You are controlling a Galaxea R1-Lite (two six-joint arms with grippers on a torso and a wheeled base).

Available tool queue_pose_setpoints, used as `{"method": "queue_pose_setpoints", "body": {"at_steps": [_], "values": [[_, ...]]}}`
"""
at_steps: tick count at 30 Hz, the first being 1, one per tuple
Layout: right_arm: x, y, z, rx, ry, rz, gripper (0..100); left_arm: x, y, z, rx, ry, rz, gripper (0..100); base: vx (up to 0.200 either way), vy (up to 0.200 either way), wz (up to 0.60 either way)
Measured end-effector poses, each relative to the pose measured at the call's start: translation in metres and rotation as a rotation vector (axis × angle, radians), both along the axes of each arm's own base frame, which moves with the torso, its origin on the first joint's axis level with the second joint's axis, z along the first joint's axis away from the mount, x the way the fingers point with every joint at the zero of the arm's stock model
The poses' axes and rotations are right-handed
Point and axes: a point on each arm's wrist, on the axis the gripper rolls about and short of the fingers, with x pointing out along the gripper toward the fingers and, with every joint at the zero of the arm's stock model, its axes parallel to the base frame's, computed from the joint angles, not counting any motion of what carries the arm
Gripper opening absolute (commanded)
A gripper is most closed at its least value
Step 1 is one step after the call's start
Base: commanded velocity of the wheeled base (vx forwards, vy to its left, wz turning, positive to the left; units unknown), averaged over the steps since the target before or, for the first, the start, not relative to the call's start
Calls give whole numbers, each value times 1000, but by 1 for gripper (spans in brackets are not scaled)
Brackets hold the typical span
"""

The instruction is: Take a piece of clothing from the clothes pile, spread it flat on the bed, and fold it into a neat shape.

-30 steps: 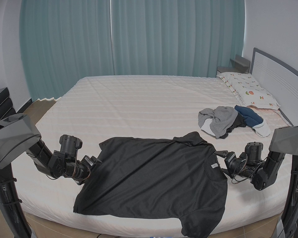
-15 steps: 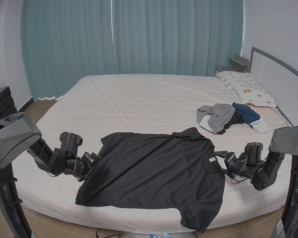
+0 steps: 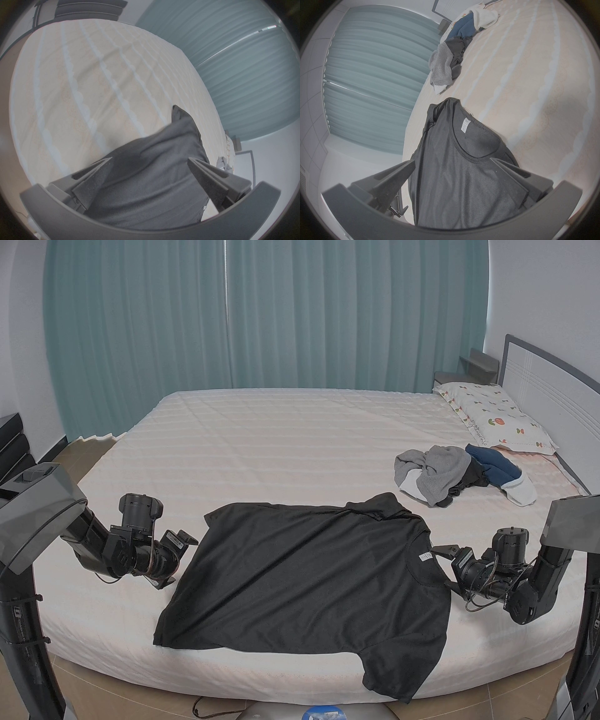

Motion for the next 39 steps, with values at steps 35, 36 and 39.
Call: {"method": "queue_pose_setpoints", "body": {"at_steps": [35,36,39], "values": [[-1,1,2,0,-4,3,100,22,7,10,-34,-64,38,100,51,46,0],[-1,1,1,0,-4,3,100,24,7,11,-35,-72,37,100,0,0,0],[0,1,1,0,-4,4,100,37,5,15,-37,-110,34,100,0,0,0]]}}
